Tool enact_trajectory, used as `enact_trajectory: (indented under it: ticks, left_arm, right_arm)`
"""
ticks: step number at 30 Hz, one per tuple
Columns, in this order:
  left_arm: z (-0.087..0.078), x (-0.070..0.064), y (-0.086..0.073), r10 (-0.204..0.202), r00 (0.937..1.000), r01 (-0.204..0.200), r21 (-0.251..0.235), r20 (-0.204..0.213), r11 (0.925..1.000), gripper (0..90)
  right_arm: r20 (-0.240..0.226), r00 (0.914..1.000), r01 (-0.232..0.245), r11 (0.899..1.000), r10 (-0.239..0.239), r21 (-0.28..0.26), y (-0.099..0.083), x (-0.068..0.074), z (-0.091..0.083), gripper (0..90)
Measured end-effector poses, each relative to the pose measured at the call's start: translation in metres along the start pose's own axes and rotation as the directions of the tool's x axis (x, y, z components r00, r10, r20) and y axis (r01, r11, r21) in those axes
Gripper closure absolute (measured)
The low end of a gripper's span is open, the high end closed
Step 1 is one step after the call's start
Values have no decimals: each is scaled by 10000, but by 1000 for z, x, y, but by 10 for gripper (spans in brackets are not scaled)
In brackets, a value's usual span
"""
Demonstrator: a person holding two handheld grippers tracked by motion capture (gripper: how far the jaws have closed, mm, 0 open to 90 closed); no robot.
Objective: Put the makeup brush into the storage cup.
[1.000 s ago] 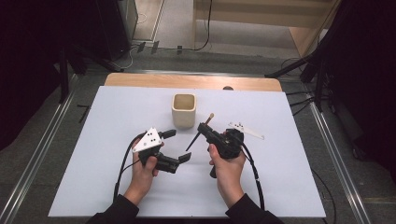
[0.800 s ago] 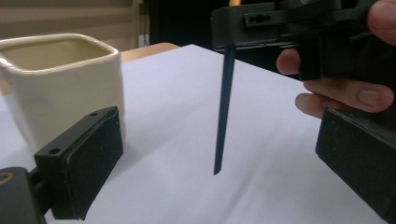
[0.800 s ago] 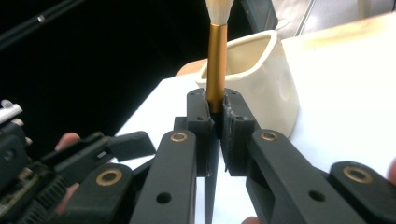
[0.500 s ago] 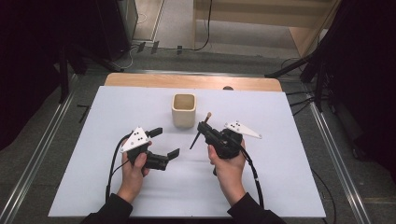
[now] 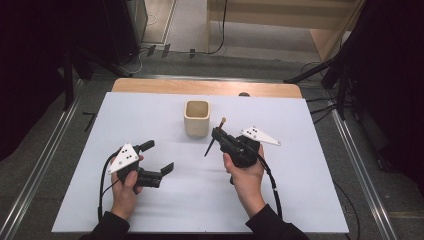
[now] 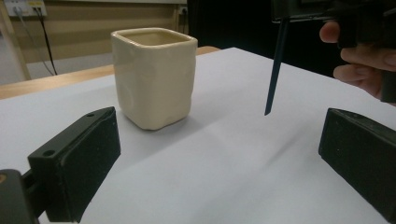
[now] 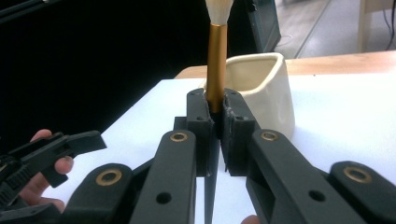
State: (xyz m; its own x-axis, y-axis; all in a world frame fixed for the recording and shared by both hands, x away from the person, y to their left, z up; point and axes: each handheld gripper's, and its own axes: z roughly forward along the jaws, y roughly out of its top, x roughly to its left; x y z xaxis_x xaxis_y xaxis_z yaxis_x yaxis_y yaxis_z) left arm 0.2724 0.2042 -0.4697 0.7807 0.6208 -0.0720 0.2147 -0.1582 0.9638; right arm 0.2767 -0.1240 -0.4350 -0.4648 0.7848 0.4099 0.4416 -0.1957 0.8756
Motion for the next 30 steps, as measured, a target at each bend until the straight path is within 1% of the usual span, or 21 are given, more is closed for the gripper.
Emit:
enact_trajectory:
  ticks: [1,5,6,7,8,10,11,17,22,25,27,28,30]
  left_arm:
    - [-3,1,0,-56,10000,56,-52,-21,10000,0]
    - [-14,7,-2,-192,9997,189,-204,-136,9996,0]
    - [-16,7,-2,-195,9997,192,-235,-158,9995,0]
    - [-18,8,-3,-241,9995,236,-270,-190,9994,0]
    - [-20,9,-3,-210,9995,204,-264,-241,9994,0]
    - [-25,10,-5,-101,9993,93,-222,-354,9997,0]
    - [-27,11,-6,-100,9992,91,-223,-392,9997,0]
    - [-38,16,-10,-144,9978,130,-222,-646,9997,0]
    - [-45,19,-13,-199,9967,185,-190,-785,9996,0]
    - [-48,21,-17,-104,9960,104,-4,-885,9999,0]
    - [-50,22,-19,-43,9955,50,71,-946,10000,0]
    - [-52,23,-21,-66,9951,74,76,-986,9999,0]
    - [-54,23,-22,38,9945,-20,173,-1045,9998,0]
  right_arm:
    - [-24,9999,123,9999,-123,10,1,0,1,848]
    - [-98,9995,289,9996,-289,-29,2,0,4,848]
    - [-147,9988,473,9988,-474,-81,4,1,5,848]
    - [-147,9988,473,9988,-474,-81,4,1,5,848]
    - [-147,9981,591,9982,-593,-133,5,2,6,848]
    - [-192,9975,672,9975,-676,-223,8,4,7,848]
    - [-274,9966,773,9964,-782,-336,12,6,9,848]
    - [-374,9948,927,9945,-945,-485,21,9,12,847]
    - [-327,9935,1067,9924,-1089,-618,30,9,17,847]
    - [-311,9936,1063,9922,-1085,-656,34,8,19,847]
    - [-216,9933,1122,9914,-1139,-678,37,7,21,847]
    - [-194,9931,1139,9911,-1155,-686,37,7,21,847]
    - [-169,9931,1147,9908,-1161,-713,40,6,22,847]
